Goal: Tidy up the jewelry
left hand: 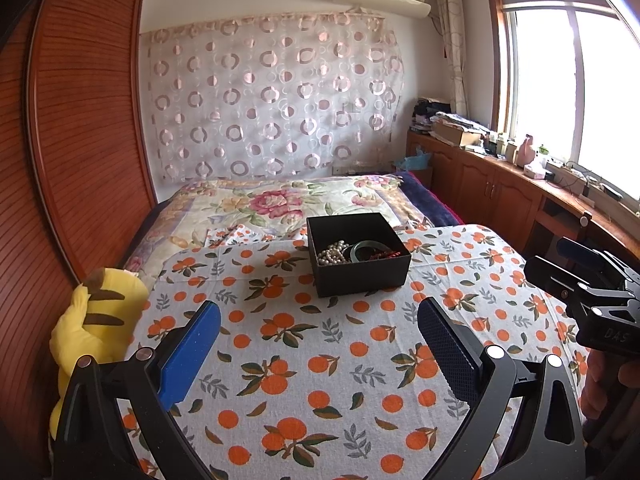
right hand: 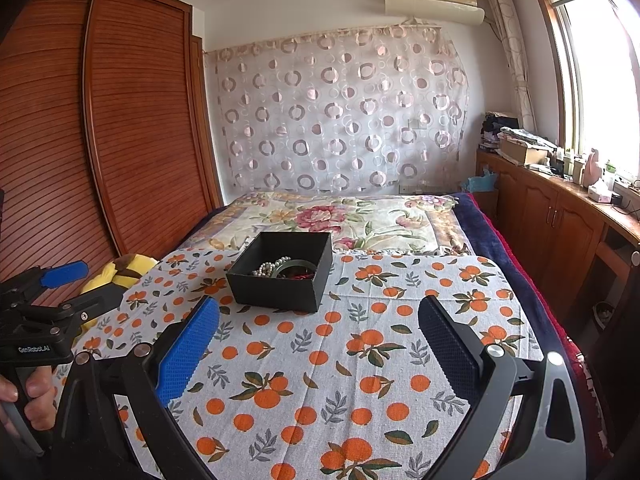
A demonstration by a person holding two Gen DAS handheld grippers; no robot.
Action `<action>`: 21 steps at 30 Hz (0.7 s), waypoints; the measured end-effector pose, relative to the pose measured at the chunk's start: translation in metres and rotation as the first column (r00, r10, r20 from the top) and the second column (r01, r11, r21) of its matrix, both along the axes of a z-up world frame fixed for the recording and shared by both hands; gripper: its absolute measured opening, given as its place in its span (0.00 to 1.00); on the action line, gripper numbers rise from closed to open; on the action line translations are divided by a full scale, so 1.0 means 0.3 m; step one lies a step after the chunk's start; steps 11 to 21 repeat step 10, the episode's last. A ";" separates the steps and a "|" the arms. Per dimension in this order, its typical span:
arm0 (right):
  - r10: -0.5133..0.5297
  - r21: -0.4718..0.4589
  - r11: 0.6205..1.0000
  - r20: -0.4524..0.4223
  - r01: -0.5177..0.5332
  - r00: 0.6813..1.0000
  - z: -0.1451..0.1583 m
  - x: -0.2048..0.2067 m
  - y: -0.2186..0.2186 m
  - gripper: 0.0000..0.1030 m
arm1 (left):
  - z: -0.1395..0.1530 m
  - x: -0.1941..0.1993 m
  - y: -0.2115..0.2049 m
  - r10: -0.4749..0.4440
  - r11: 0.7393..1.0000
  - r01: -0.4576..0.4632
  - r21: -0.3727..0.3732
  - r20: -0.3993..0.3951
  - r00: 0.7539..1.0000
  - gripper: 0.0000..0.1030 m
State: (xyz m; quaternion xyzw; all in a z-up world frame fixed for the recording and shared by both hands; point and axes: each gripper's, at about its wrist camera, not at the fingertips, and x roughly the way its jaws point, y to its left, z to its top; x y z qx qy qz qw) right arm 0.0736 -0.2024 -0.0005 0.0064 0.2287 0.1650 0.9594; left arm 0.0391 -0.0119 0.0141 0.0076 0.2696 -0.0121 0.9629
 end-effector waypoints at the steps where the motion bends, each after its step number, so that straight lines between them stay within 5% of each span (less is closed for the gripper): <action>1: 0.000 0.000 1.000 0.000 0.000 1.000 -0.002 0.001 0.001 0.97 | 0.000 0.000 0.000 -0.001 1.000 0.001 -0.001 -0.001 1.000 0.92; 21: -0.001 0.000 1.000 0.001 0.001 1.000 0.000 0.000 -0.002 0.97 | 0.003 -0.001 -0.005 -0.001 1.000 0.001 0.000 0.000 1.000 0.92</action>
